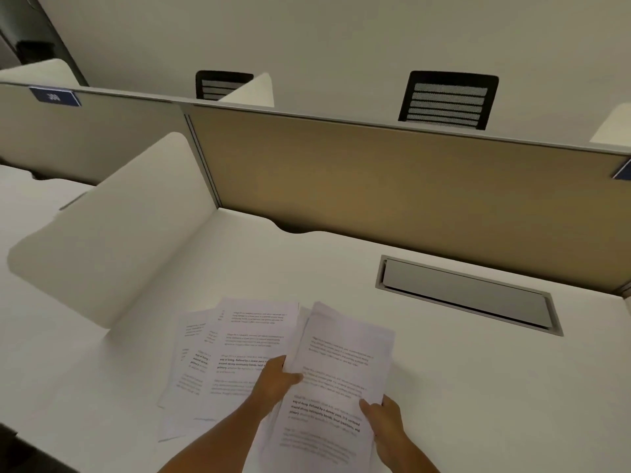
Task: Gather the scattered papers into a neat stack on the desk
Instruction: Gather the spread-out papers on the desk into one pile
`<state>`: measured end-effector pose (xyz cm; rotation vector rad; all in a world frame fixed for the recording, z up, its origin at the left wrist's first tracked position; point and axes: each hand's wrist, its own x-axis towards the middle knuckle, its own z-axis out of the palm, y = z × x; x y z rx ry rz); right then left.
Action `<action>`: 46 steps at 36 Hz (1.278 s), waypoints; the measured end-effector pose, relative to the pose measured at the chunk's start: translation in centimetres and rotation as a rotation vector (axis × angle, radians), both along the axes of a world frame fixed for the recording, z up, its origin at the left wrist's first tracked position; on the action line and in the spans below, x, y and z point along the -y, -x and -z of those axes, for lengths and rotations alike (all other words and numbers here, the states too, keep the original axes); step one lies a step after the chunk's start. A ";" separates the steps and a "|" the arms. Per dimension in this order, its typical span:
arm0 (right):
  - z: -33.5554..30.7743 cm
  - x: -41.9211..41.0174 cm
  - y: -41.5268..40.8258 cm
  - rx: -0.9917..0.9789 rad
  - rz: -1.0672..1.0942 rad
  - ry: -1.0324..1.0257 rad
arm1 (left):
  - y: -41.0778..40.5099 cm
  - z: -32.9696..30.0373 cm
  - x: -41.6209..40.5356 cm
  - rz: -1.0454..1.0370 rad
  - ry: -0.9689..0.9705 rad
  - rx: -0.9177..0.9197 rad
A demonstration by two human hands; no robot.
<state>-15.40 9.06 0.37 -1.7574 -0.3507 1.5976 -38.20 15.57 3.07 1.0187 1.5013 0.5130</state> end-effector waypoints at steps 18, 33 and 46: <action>-4.3 -1.2 4.1 0.031 -0.233 -0.205 | 4.4 -4.2 4.6 -0.207 -0.186 -0.024; -1.0 -7.6 16.7 0.116 -0.195 -0.089 | 14.2 0.4 -3.9 -0.243 -0.071 -0.164; 1.3 -10.7 22.0 0.373 -0.145 0.043 | 17.4 4.8 -7.0 0.016 0.082 -0.474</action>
